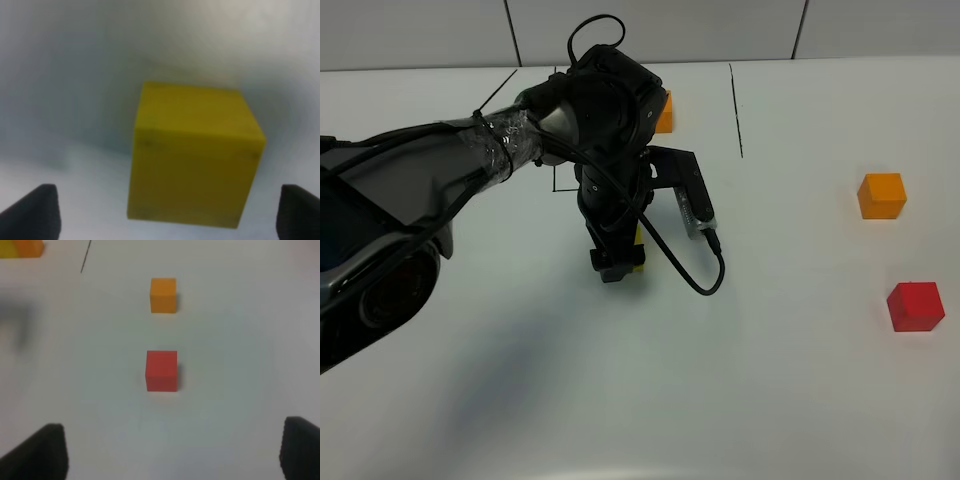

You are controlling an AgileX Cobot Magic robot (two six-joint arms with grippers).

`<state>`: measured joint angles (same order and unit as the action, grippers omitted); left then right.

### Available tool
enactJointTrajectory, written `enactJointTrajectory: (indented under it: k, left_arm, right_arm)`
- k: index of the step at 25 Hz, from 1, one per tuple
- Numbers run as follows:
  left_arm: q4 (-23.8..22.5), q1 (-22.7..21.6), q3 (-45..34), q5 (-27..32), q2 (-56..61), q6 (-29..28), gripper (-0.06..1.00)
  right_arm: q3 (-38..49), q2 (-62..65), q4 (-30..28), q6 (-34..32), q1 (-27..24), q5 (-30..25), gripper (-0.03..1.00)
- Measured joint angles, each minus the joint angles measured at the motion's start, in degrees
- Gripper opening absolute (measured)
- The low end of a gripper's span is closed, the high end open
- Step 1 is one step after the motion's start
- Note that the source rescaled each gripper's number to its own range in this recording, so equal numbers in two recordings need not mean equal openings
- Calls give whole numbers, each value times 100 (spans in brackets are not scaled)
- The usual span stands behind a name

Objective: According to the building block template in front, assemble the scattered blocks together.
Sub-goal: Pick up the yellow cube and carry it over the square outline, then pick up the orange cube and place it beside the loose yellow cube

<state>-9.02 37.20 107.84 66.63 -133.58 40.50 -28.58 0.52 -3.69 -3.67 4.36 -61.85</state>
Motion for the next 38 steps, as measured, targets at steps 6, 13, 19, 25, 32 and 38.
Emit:
enactJointTrajectory:
  k: [6,13,19,25,32,38]
  left_arm:
    - [321,0,51,111,779,-127,100]
    - [483,-66,51,167,1594,-661,99]
    - [494,-380,-34,168,2311,-1308,98]
    - [494,-1017,-807,173,3295,-1866,95]
    - [461,-2068,-2341,135,5038,-2777,93]
    - [-226,-2512,-3666,-138,6709,-3620,93]
  right_arm:
    - [0,0,0,0,0,0,73]
    - [0,0,5,0,0,0,73]
    - [0,0,5,0,0,0,73]
    - [0,0,5,0,0,0,73]
    - [0,0,5,0,0,0,73]
    - [0,0,5,0,0,0,73]
